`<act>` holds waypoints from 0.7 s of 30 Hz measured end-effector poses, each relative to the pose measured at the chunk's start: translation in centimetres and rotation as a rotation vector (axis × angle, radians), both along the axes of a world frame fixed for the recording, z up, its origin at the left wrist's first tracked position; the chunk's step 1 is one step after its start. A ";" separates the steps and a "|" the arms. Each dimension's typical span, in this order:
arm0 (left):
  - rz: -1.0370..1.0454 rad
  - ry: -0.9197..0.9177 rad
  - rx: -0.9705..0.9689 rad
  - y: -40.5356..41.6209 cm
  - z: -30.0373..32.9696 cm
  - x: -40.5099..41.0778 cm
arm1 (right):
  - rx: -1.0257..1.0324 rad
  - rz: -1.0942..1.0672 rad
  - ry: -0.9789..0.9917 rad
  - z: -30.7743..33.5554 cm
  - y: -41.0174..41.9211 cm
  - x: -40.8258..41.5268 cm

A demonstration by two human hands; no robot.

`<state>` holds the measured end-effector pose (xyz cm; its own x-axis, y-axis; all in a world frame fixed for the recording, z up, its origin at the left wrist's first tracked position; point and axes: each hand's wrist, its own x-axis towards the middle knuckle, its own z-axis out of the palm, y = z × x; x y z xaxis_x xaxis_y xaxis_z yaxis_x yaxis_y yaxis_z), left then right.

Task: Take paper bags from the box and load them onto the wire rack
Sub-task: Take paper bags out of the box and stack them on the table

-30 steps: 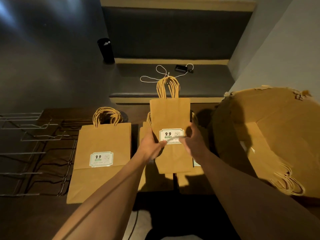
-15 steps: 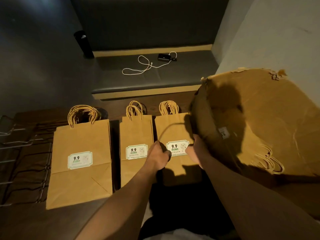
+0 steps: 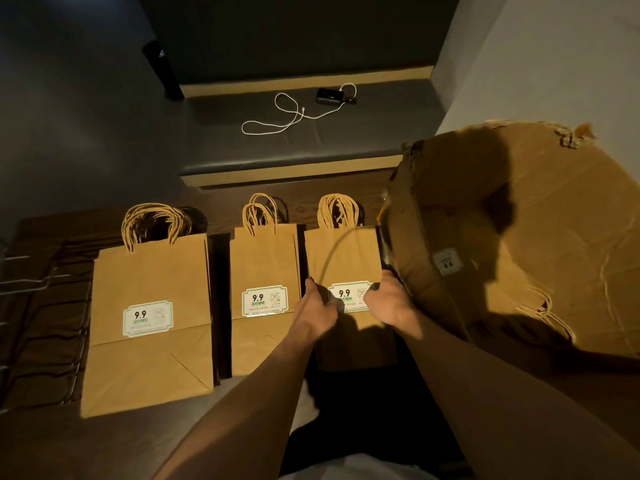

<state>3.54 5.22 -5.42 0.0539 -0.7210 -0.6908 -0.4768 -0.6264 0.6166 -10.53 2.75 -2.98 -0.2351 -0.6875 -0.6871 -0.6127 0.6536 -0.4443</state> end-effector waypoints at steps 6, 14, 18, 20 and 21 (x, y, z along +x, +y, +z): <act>0.175 0.107 0.046 -0.7 -1.3 -0.1 | 0.101 -0.091 -0.103 0.2 -0.6 0.0; 0.187 0.089 0.023 -1.4 -1.5 0.5 | 0.089 -0.155 -0.140 0.4 -1.0 0.1; 0.125 -0.021 0.003 -1.7 -1.8 0.2 | 0.104 -0.182 -0.137 0.2 -1.2 0.8; 0.088 -0.045 0.017 -2.2 -0.9 -0.2 | 0.072 -0.174 -0.082 0.7 -1.4 1.7; 0.084 -0.046 0.040 -2.5 0.0 -0.4 | 0.041 -0.152 -0.051 1.2 -1.6 2.2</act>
